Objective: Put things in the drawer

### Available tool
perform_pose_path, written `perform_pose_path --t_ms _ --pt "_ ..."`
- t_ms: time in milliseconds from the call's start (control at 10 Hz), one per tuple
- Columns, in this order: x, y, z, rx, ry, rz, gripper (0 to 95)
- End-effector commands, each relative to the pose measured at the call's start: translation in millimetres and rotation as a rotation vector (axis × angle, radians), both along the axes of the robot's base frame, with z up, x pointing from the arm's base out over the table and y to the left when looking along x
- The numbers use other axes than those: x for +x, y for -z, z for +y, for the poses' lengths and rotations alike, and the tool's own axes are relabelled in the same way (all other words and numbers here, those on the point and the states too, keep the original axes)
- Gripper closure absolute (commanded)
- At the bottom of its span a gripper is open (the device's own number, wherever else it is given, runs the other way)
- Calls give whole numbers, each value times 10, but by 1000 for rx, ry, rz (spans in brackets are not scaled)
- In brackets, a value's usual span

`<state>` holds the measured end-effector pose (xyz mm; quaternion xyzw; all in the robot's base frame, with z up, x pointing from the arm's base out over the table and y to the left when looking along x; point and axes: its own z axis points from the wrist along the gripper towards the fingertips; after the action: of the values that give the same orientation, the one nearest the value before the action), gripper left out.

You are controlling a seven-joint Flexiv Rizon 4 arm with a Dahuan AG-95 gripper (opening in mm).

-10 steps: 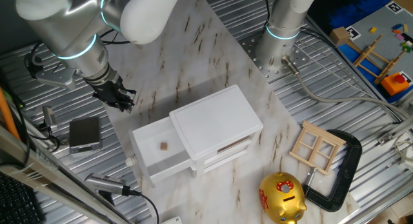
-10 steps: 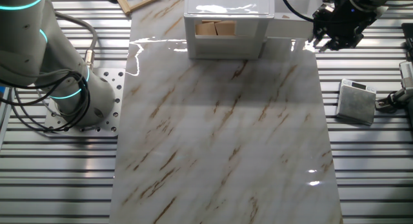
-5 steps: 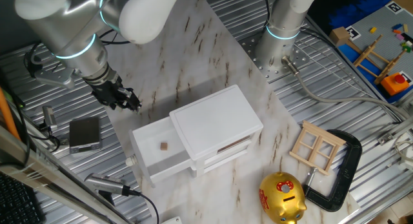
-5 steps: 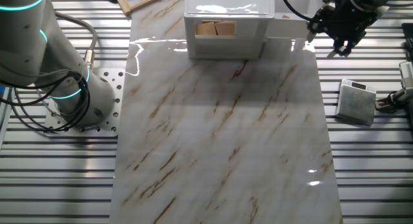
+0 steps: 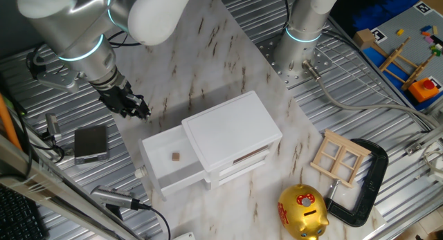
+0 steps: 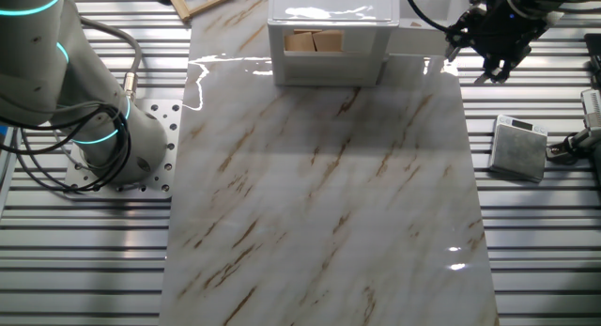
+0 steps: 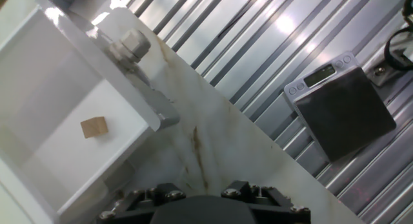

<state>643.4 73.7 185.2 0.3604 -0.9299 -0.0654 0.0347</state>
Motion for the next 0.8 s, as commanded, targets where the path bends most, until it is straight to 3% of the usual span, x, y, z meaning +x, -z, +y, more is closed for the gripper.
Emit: perform_pose_path --t_ms 100,800 --pt "-2 0 3 7 23 3 950" --pt "-2 0 3 46 162 20 950"
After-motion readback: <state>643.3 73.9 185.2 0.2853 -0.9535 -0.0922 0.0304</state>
